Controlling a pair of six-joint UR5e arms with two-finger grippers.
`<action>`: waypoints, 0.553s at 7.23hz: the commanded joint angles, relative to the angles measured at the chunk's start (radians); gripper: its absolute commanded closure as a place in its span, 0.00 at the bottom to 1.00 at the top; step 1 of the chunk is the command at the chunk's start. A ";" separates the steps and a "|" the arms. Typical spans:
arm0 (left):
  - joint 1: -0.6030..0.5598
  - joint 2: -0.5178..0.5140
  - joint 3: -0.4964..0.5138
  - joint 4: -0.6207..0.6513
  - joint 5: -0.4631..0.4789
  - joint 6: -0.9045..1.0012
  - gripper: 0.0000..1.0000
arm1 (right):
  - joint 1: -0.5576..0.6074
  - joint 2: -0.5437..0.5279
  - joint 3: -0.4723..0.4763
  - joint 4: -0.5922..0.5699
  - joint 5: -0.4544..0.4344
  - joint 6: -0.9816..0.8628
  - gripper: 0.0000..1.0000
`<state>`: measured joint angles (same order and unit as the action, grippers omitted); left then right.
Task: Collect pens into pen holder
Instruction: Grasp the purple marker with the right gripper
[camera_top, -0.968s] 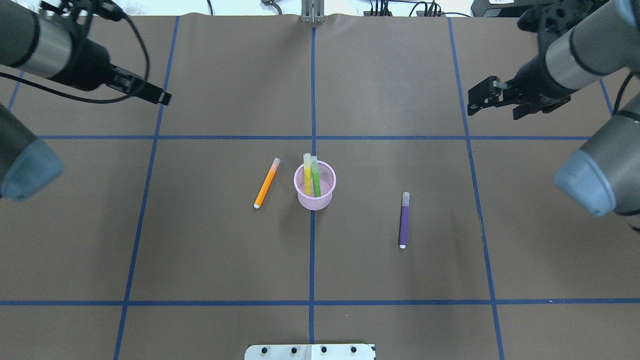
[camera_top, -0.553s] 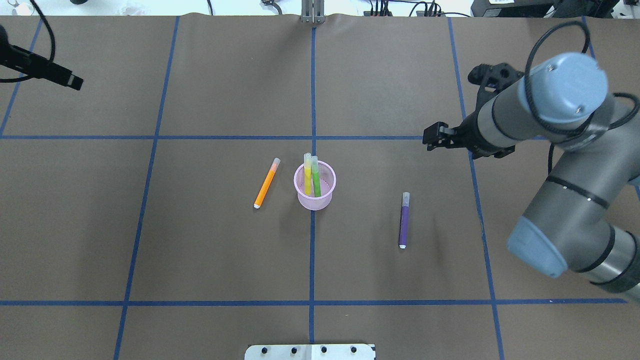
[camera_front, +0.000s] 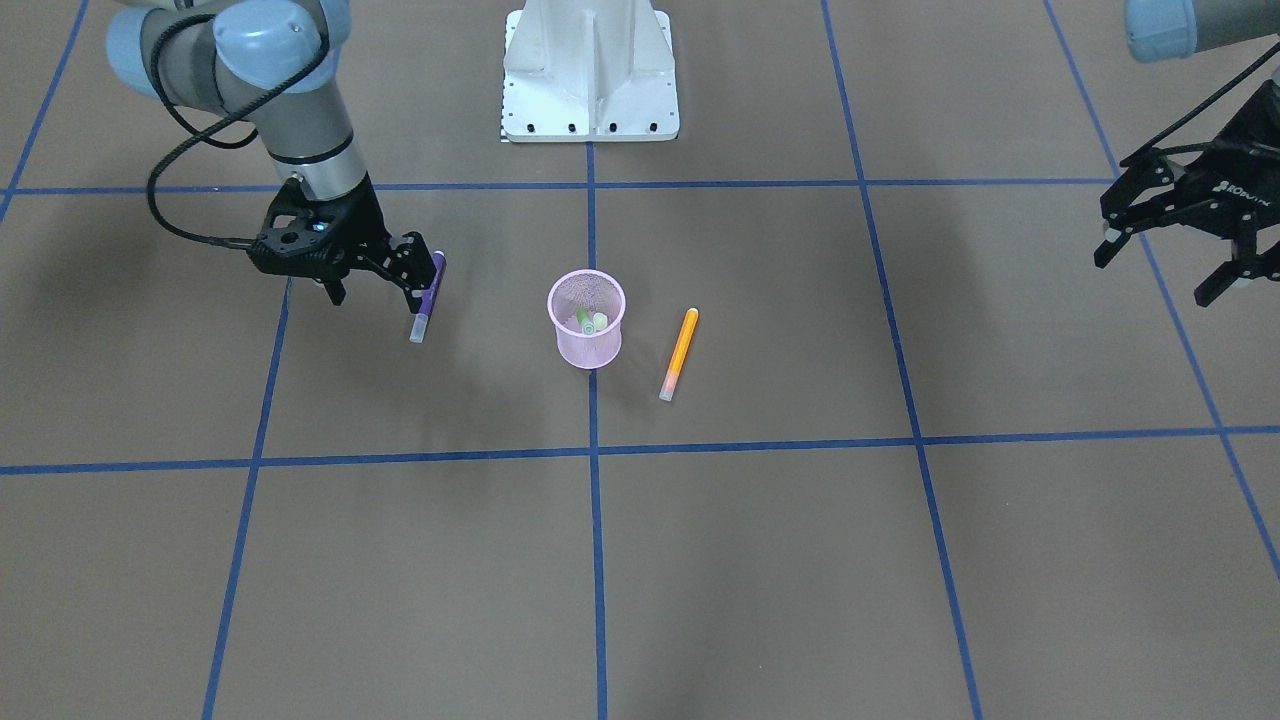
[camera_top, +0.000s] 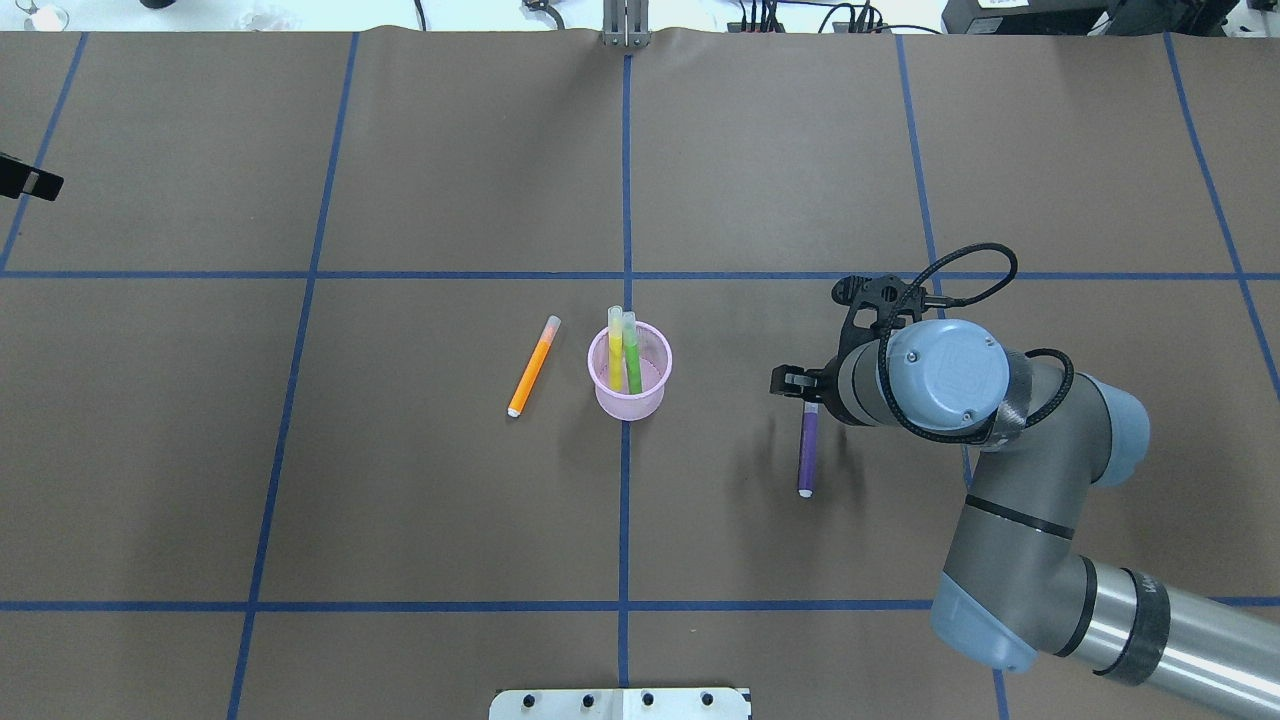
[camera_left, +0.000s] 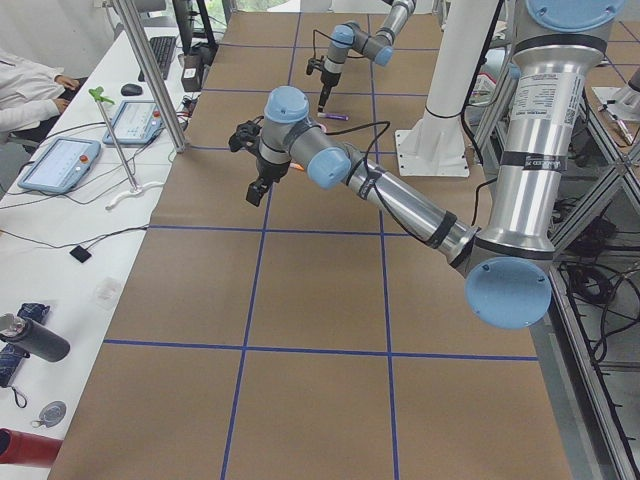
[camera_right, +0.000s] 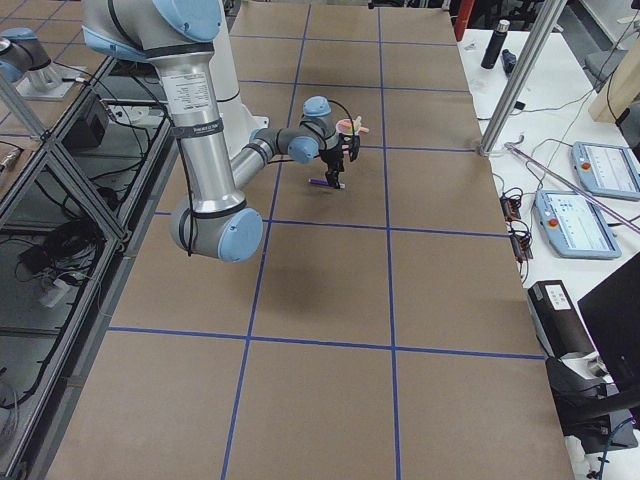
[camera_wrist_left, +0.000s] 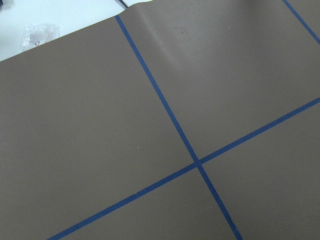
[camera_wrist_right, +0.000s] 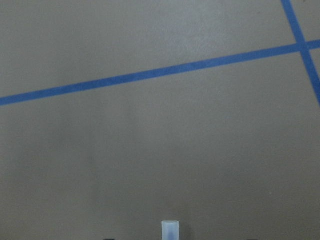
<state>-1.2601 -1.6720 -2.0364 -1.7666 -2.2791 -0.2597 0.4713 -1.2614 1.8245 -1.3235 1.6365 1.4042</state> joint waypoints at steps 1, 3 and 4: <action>-0.002 0.024 -0.028 -0.001 0.001 -0.004 0.00 | -0.042 0.003 -0.013 -0.046 -0.036 0.004 0.37; -0.001 0.047 -0.044 -0.004 0.001 -0.007 0.00 | -0.060 0.025 -0.013 -0.103 -0.041 0.004 0.49; -0.001 0.051 -0.044 -0.005 0.001 -0.007 0.00 | -0.065 0.028 -0.013 -0.103 -0.040 0.004 0.52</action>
<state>-1.2612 -1.6275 -2.0768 -1.7698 -2.2780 -0.2660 0.4151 -1.2393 1.8124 -1.4156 1.5976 1.4081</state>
